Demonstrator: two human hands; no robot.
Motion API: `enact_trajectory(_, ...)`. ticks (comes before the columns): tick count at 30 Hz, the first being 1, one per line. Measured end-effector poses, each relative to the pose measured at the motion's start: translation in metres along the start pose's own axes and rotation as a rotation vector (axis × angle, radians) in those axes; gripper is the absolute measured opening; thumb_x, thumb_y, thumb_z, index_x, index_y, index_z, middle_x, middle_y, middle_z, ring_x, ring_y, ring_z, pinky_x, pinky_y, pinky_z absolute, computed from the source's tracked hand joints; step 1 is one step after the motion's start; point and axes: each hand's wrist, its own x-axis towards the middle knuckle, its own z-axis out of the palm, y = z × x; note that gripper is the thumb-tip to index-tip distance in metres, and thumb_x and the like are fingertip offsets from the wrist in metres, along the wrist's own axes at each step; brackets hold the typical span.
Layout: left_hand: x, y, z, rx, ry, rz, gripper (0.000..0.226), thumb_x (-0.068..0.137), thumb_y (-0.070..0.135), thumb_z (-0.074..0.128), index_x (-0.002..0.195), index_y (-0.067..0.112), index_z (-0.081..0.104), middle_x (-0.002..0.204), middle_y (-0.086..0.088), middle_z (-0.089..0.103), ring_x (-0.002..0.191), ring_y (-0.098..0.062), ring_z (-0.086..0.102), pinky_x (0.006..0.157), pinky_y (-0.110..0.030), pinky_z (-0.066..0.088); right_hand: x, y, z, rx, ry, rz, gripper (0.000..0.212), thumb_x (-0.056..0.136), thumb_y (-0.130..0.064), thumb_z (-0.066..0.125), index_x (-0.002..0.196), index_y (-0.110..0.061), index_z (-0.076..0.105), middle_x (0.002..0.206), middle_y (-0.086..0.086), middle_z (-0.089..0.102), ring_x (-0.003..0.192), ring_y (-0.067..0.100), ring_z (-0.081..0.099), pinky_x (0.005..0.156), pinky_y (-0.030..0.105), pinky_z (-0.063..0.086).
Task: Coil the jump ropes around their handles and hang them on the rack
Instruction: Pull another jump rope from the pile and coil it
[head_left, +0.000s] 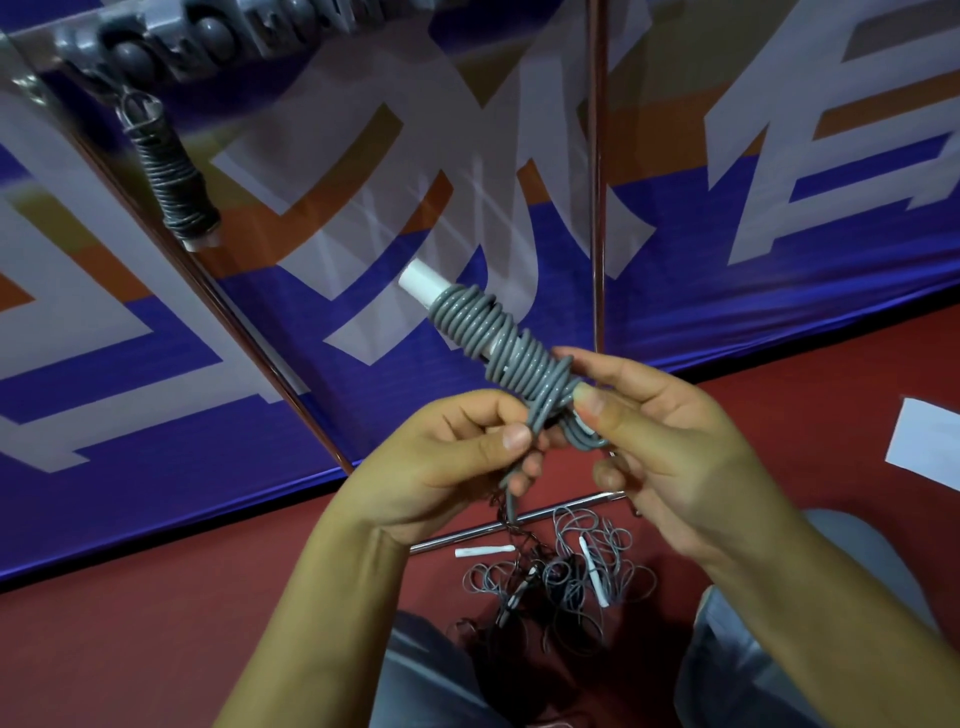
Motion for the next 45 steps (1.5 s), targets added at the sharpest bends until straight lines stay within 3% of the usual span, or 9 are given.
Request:
enact_trajectory(8,0.001,-0.007,0.002,0.100,0.189,-0.082,0.009,0.070,0.000,0.068,0.070,0.005,0.060,0.073,-0.009,0.068,0.054,-0.011,0.057,0.057,-0.020,0.050,-0.005,0.008,-0.001,-0.013,0.069,0.057,0.037,0.070,-0.018,0.059,0.106,-0.014,0.066,0.081,0.003,0.074,0.060,0.006,0.064,0.039,0.013,0.036)
enact_trajectory(16,0.007,-0.013,0.006,0.139,0.344,-0.007,0.017,0.054,0.025,0.081,0.061,0.019,0.066,0.058,-0.003,0.058,0.053,-0.014,0.050,0.053,-0.023,0.044,-0.004,0.004,-0.005,0.092,0.045,0.156,0.032,0.070,-0.022,0.060,0.098,-0.009,0.070,0.080,0.006,0.072,0.059,0.009,0.064,0.038,0.011,0.036)
enact_trajectory(21,0.008,-0.013,0.007,0.113,0.358,-0.039,0.052,0.058,0.015,0.081,0.099,0.004,0.050,0.065,-0.004,0.052,0.050,-0.009,0.046,0.046,-0.019,0.039,-0.005,0.007,-0.005,0.120,0.050,0.192,0.031,0.073,-0.020,0.059,0.099,-0.005,0.068,0.077,0.006,0.072,0.058,0.010,0.065,0.039,0.012,0.041)
enact_trajectory(24,0.008,-0.009,0.007,0.134,0.322,-0.008,0.046,0.063,0.009,0.080,0.101,0.008,0.054,0.082,-0.005,0.059,0.054,-0.002,0.054,0.048,-0.013,0.042,-0.005,0.008,-0.003,0.190,0.059,0.252,0.033,0.074,-0.020,0.059,0.099,0.000,0.065,0.075,0.009,0.069,0.057,0.012,0.065,0.038,0.012,0.041)
enact_trajectory(28,0.012,-0.001,0.013,0.031,0.293,0.096,0.044,0.069,0.004,0.070,0.107,-0.001,0.048,0.069,0.005,0.065,0.050,0.000,0.055,0.045,-0.011,0.040,-0.001,-0.002,0.001,0.376,0.033,0.365,0.025,0.075,-0.017,0.059,0.086,0.001,0.071,0.072,0.011,0.068,0.055,0.015,0.066,0.035,0.011,0.043)
enact_trajectory(31,0.016,0.000,0.015,0.048,0.409,0.147,0.061,0.065,0.019,0.076,0.114,-0.005,0.050,0.086,-0.005,0.071,0.074,-0.018,0.066,0.067,-0.029,0.049,0.004,-0.008,0.005,0.440,0.002,0.374,0.026,0.075,-0.018,0.058,0.080,0.002,0.073,0.076,0.012,0.070,0.059,0.018,0.069,0.037,0.013,0.047)
enact_trajectory(33,0.016,-0.001,0.018,0.053,0.474,0.158,0.064,0.063,0.020,0.078,0.116,-0.004,0.052,0.097,-0.010,0.070,0.086,-0.025,0.068,0.075,-0.038,0.053,0.005,-0.007,0.006,0.369,-0.014,0.323,0.029,0.080,-0.022,0.056,0.090,0.002,0.069,0.079,0.013,0.071,0.061,0.019,0.070,0.040,0.015,0.049)
enact_trajectory(40,0.019,-0.005,0.023,0.145,0.620,0.130,0.046,0.070,0.011,0.079,0.110,0.000,0.056,0.102,-0.019,0.068,0.084,-0.020,0.069,0.065,-0.021,0.053,0.010,0.007,0.006,-0.153,0.098,0.078,0.020,0.098,-0.029,0.043,0.097,-0.010,0.048,0.082,0.012,0.068,0.055,0.022,0.069,0.042,0.026,0.052)
enact_trajectory(45,0.015,-0.001,0.011,0.525,0.617,0.002,0.058,0.056,0.034,0.084,0.107,0.023,0.058,0.097,-0.001,0.071,0.088,-0.015,0.069,0.083,-0.036,0.056,0.016,0.008,-0.013,-0.671,0.119,-0.149,0.027,0.078,-0.056,0.056,0.089,-0.032,0.057,0.094,0.000,0.068,0.089,0.020,0.067,0.083,0.048,0.055)
